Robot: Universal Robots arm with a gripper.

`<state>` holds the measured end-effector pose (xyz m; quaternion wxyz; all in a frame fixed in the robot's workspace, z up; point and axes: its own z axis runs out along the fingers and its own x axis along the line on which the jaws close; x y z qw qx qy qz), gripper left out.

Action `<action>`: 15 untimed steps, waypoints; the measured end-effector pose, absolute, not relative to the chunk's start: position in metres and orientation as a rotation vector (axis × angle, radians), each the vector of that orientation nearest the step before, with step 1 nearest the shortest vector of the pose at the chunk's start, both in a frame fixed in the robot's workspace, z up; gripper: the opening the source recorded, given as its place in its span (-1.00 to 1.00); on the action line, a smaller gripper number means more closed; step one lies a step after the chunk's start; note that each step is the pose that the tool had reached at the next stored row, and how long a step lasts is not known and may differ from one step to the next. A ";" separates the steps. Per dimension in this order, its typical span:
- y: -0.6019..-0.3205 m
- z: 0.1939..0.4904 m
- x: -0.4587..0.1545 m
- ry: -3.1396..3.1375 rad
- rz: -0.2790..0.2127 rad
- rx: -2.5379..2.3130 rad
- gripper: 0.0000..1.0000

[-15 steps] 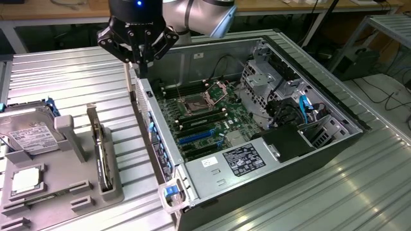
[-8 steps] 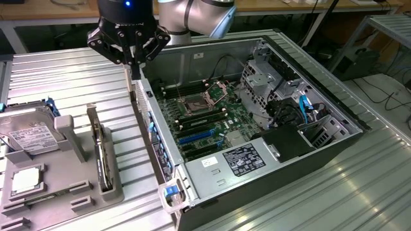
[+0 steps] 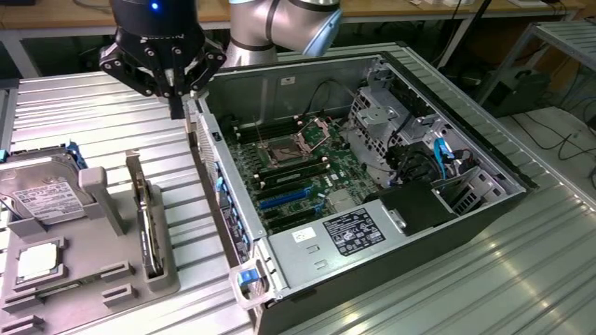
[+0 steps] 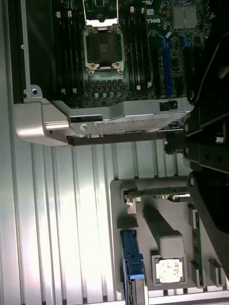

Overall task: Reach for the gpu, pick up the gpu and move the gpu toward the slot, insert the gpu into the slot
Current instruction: 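Reach for the gpu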

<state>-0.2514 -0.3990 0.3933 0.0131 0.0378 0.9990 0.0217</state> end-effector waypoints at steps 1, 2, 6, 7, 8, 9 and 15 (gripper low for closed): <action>-0.399 0.393 -0.255 3.112 0.068 0.118 -0.79; -0.399 0.393 -0.259 3.113 0.068 0.118 -0.79; -0.399 0.393 -0.266 3.113 0.068 0.118 -0.79; -0.399 0.393 -0.267 3.112 0.068 0.118 -0.79; -0.399 0.393 -0.269 3.112 0.068 0.118 -0.79; -0.399 0.393 -0.271 3.112 0.068 0.118 -0.79; -0.399 0.393 -0.281 3.113 0.068 0.118 -0.79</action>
